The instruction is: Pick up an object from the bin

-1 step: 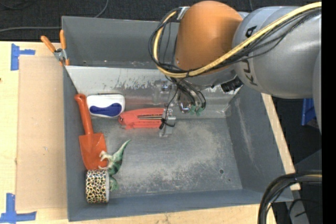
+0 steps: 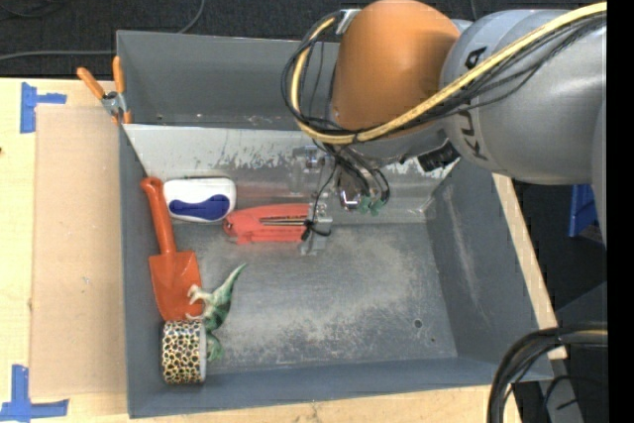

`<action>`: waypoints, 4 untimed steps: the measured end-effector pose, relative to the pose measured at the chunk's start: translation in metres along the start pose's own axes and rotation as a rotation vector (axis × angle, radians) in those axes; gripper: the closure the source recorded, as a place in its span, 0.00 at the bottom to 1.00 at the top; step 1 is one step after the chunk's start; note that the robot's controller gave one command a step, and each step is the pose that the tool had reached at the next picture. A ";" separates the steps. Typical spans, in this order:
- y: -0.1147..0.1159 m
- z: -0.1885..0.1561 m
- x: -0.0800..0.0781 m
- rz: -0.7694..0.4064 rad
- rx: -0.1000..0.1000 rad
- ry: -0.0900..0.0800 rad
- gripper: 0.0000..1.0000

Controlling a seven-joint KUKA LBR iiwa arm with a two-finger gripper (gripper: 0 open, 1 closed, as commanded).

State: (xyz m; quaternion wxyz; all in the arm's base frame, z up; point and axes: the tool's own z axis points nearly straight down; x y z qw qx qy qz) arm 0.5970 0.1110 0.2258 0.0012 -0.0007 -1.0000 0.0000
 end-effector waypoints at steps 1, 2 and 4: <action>-0.016 0.142 -0.017 0.107 -0.001 0.000 0.00; -0.017 0.067 -0.020 0.033 -0.004 -0.020 0.00; -0.010 0.155 -0.023 0.134 -0.006 -0.022 0.00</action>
Offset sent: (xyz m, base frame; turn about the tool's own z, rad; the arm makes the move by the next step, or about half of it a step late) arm 0.0175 -0.0179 -0.0707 0.0341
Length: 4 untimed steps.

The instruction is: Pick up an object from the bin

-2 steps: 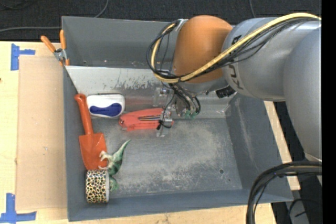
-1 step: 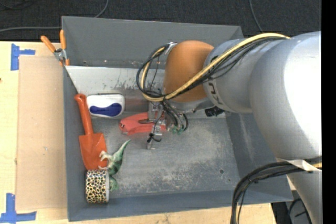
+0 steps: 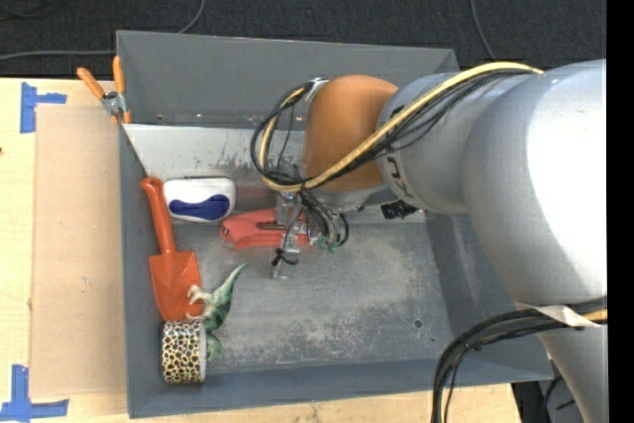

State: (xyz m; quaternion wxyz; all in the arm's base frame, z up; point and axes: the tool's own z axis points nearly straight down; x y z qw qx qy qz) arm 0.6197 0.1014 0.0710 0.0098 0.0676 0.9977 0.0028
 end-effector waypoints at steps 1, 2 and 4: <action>-0.005 -0.004 0.000 -0.014 -0.001 0.007 1.00; -0.005 -0.004 0.000 -0.014 -0.001 0.007 1.00; -0.007 -0.038 0.004 -0.013 0.003 0.022 1.00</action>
Offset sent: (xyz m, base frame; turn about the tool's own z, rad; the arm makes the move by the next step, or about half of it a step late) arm 0.0000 0.0000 0.0000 0.0000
